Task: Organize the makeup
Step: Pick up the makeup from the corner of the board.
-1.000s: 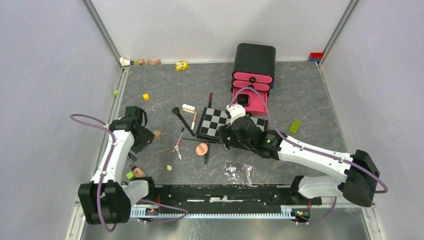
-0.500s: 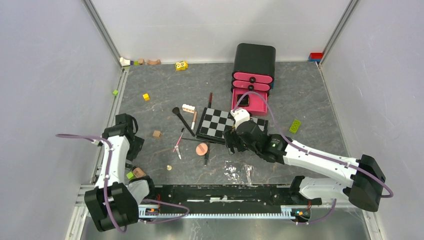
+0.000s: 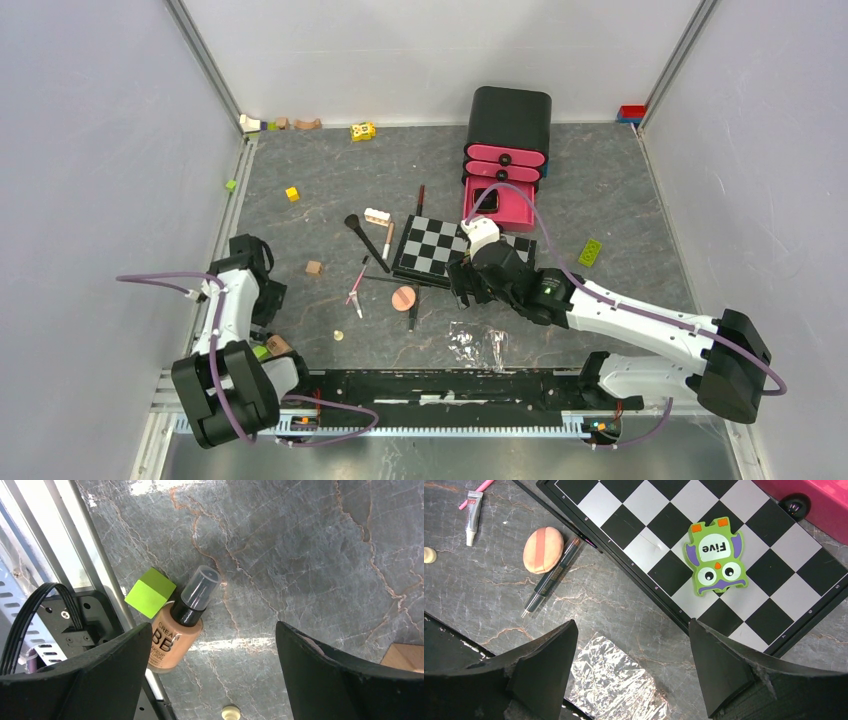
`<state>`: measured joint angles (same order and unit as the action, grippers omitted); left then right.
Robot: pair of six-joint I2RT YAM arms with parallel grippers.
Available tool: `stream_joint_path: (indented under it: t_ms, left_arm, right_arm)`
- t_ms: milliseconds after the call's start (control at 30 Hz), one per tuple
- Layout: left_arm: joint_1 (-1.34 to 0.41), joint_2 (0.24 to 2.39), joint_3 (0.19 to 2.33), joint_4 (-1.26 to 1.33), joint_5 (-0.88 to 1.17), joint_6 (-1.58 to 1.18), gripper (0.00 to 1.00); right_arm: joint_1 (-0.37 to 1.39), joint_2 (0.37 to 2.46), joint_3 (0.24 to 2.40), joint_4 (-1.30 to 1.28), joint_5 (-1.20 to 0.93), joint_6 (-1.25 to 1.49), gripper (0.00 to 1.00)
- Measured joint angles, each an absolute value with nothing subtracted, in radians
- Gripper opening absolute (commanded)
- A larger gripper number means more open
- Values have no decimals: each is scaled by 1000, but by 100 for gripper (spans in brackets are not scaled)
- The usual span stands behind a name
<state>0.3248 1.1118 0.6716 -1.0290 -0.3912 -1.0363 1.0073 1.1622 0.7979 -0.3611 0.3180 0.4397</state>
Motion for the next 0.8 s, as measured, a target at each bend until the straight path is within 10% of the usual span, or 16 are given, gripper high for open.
stream_joint_path:
  t_ms: [267, 800]
  left_arm:
    - [326, 1139, 614, -966, -391, -1036, 92]
    - [326, 1084, 519, -852, -324, -1034, 49]
  right_arm:
    - [1007, 1162, 798, -361, 316, 440, 89]
    - [1007, 1176, 798, -361, 315, 439, 89]
